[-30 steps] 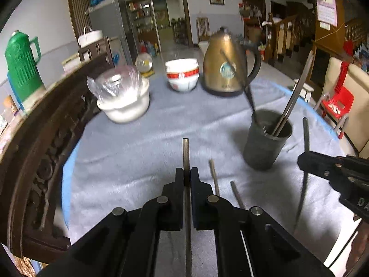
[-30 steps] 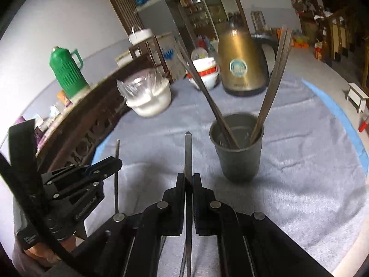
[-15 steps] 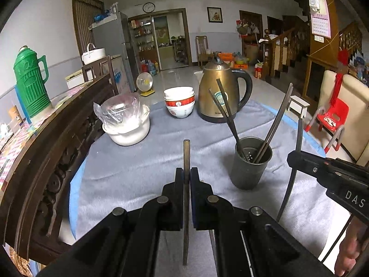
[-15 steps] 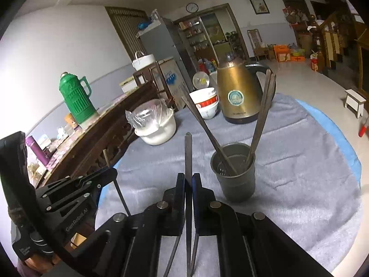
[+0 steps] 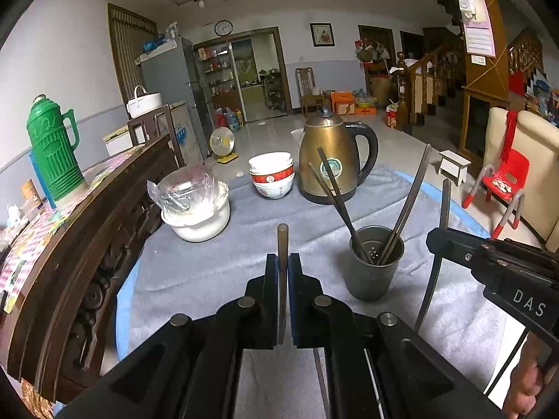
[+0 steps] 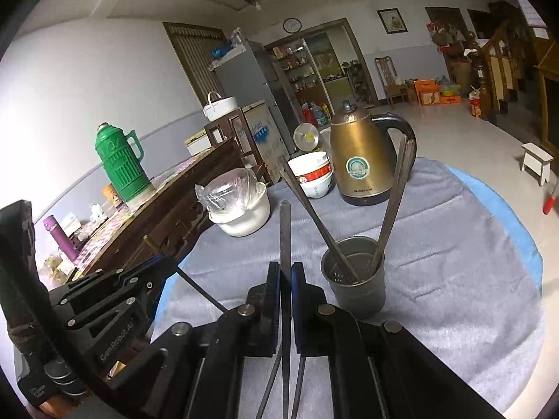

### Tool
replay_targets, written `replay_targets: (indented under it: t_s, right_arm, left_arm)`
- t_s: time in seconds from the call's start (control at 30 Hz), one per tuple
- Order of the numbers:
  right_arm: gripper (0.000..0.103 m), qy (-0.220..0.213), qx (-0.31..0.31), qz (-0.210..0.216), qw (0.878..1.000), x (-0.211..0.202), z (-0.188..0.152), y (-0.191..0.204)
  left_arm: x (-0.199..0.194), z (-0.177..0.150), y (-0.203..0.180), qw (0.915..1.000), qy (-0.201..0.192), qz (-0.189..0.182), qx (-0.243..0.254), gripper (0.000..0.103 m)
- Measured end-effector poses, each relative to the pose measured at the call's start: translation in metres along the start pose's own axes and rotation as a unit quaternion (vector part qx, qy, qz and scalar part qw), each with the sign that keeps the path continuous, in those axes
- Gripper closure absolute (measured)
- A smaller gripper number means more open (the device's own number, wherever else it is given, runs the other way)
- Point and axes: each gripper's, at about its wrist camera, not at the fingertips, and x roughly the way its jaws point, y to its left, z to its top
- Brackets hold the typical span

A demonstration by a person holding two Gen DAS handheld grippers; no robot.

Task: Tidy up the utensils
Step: 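Lift both held chopsticks up toward the grey cup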

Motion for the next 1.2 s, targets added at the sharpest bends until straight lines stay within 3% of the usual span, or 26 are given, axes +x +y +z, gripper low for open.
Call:
replay_targets:
  t_s: [1.2]
  right_arm:
    - [0.096, -0.050, -0.009, -0.011, 0.999, -0.020, 0.041, -0.003]
  left_arm:
    - [-0.008, 0.034, -0.007, 0.9998, -0.018, 0.001, 0.007, 0.098]
